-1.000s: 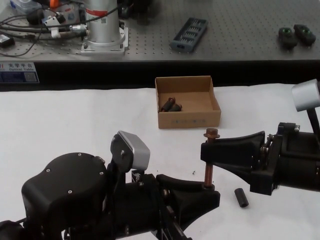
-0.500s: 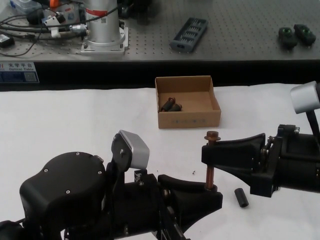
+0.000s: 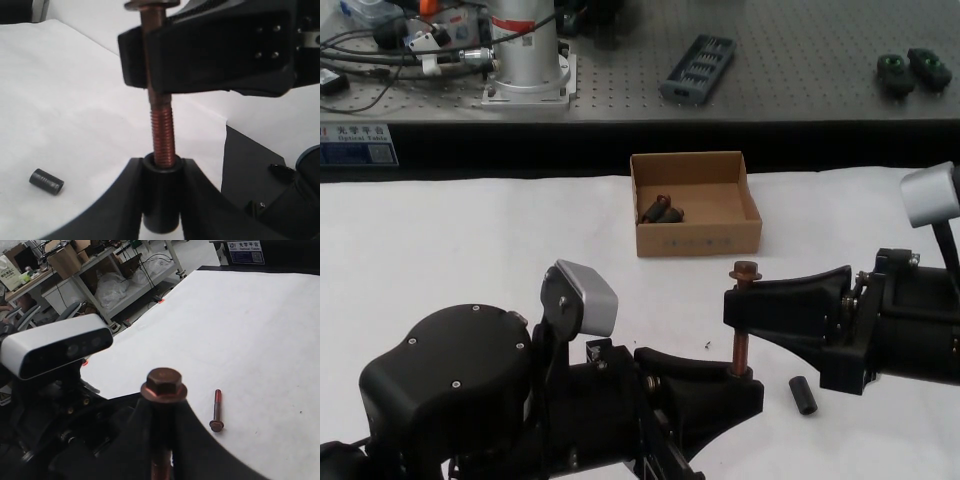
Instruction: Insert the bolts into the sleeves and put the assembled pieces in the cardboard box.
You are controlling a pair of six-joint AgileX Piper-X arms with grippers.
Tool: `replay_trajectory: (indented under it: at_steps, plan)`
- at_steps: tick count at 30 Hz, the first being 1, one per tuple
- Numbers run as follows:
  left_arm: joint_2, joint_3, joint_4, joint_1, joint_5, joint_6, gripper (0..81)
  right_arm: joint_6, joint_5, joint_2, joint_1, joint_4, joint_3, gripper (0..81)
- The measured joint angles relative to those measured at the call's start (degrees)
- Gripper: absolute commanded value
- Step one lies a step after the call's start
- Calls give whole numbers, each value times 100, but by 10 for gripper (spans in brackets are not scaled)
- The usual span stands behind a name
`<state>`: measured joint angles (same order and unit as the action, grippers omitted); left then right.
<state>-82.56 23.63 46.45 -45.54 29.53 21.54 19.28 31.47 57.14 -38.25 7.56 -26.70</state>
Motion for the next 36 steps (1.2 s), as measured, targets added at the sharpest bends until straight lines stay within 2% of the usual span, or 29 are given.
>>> replay_trajectory:
  at_steps: [23,25,29,30,31,36]
  plan:
    - [0,-15,-18,0,63,95,118,-330,275,0,0,-342,0,7]
    - [0,-15,-18,0,63,95,118,-378,357,0,0,-342,0,71]
    - [0,-15,-5,0,114,95,118,-354,701,0,15,-355,0,363]
    - [0,-15,-5,0,114,95,118,-351,713,0,15,-355,0,414]
    - [0,-15,-5,0,104,95,118,-340,739,0,15,-383,0,434]
    - [0,-15,-5,0,-109,95,118,-316,648,-233,15,-695,0,437]
